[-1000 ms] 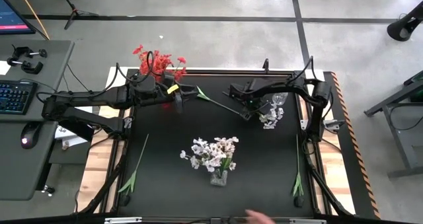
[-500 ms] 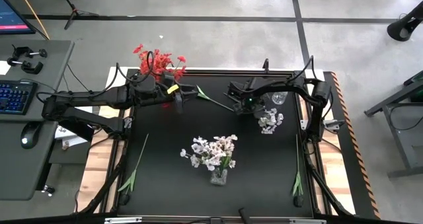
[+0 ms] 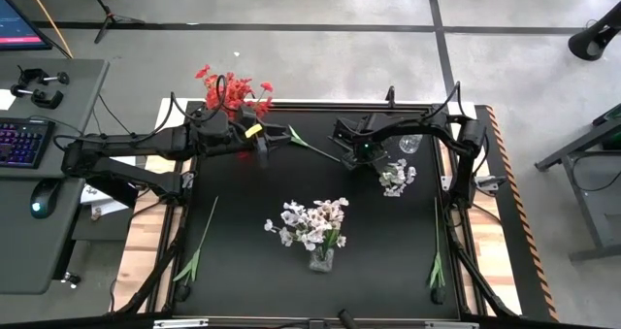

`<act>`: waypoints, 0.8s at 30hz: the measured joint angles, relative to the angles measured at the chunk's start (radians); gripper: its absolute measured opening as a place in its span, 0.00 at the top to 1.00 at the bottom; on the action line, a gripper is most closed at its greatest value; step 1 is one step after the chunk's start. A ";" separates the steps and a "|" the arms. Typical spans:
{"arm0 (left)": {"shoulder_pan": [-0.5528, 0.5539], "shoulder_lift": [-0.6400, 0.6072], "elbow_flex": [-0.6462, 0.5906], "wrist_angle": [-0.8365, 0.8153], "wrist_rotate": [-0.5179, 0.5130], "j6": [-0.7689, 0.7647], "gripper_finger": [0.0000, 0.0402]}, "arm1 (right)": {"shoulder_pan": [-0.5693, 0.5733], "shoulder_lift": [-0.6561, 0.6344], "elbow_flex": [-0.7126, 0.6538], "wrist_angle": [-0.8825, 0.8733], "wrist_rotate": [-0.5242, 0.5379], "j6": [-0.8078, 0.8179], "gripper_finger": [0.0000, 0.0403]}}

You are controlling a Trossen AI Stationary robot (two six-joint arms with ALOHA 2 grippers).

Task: Sort flowers into vase by color
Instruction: Put the white flowers into the bottom transparent vase

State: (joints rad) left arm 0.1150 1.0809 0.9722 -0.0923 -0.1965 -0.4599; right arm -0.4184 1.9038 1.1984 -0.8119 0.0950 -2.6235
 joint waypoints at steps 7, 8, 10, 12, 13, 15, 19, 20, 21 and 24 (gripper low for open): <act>0.000 0.000 0.000 0.000 0.000 0.001 0.53 | 0.000 0.000 0.001 -0.001 0.001 0.005 0.40; 0.000 0.000 0.000 0.000 0.000 0.001 0.53 | 0.000 0.000 0.001 -0.001 0.001 0.005 0.40; 0.000 0.000 0.000 0.000 0.000 0.001 0.53 | 0.000 0.000 0.001 0.000 0.003 -0.004 0.40; 0.000 0.000 0.000 0.000 0.000 0.001 0.53 | -0.002 0.000 0.001 0.022 0.018 -0.068 0.40; 0.000 0.000 0.000 0.000 0.000 0.001 0.53 | -0.004 0.000 0.001 0.041 0.026 -0.087 0.40; 0.000 0.000 0.000 0.000 0.000 0.016 0.53 | -0.008 0.000 0.001 0.093 0.040 -0.131 0.40; 0.000 0.000 0.000 0.005 0.000 0.072 0.53 | -0.009 0.000 0.001 0.132 0.059 -0.104 0.40; 0.000 0.000 0.000 0.013 0.000 0.077 0.53 | -0.009 0.000 0.001 0.142 0.059 -0.084 0.40; 0.001 0.000 0.000 0.023 0.000 0.078 0.53 | -0.009 0.000 0.001 0.149 0.059 -0.066 0.40; 0.001 0.000 0.000 0.050 0.000 0.079 0.53 | -0.006 0.000 0.001 0.156 0.058 -0.016 0.40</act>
State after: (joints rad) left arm 0.1157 1.0809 0.9722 -0.0426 -0.1967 -0.3805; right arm -0.4248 1.9038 1.1992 -0.6561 0.1533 -2.6395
